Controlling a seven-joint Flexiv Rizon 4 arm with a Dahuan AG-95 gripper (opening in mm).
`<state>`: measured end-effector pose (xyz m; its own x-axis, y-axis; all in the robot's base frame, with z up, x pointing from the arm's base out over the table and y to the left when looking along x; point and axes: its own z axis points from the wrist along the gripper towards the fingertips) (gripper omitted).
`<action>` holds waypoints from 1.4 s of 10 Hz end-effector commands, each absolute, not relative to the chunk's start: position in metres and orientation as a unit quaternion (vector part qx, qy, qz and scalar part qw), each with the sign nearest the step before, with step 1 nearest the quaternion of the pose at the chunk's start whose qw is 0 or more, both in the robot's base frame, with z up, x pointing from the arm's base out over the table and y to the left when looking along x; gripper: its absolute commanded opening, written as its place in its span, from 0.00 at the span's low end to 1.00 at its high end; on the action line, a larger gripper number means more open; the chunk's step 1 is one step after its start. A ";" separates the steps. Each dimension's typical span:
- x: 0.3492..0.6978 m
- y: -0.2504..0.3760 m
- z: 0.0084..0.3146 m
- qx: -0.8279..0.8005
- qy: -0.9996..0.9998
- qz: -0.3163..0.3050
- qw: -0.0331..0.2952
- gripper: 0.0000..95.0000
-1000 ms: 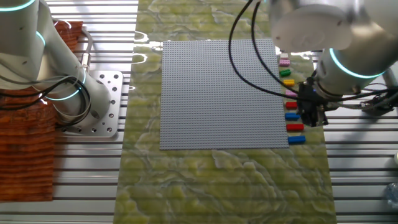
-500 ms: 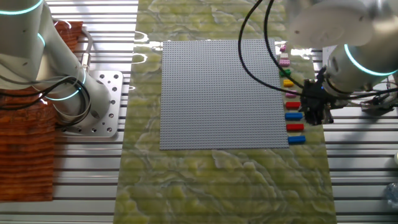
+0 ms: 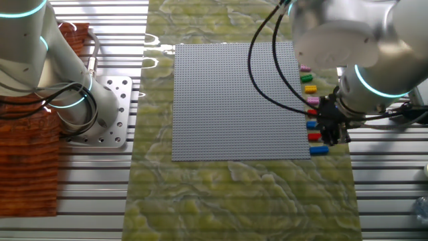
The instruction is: Stack small Lego blocks one on top of the other
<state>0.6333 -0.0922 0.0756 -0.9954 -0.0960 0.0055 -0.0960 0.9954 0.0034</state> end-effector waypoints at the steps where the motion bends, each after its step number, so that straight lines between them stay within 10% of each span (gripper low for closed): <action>1: 0.630 -0.097 0.073 0.038 -0.999 -0.001 -0.003 0.40; 2: 0.627 -0.101 0.070 0.033 -0.999 0.000 -0.004 0.20; 6: 0.627 -0.102 0.069 0.042 -0.999 -0.004 -0.013 0.20; 7: 0.627 -0.102 0.069 0.038 -0.999 -0.003 -0.010 0.40; 14: 0.627 -0.102 0.069 0.021 -1.000 0.000 -0.004 0.40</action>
<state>0.6274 -0.1021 0.0689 -0.9991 -0.0425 -0.0081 -0.0426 0.9991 0.0025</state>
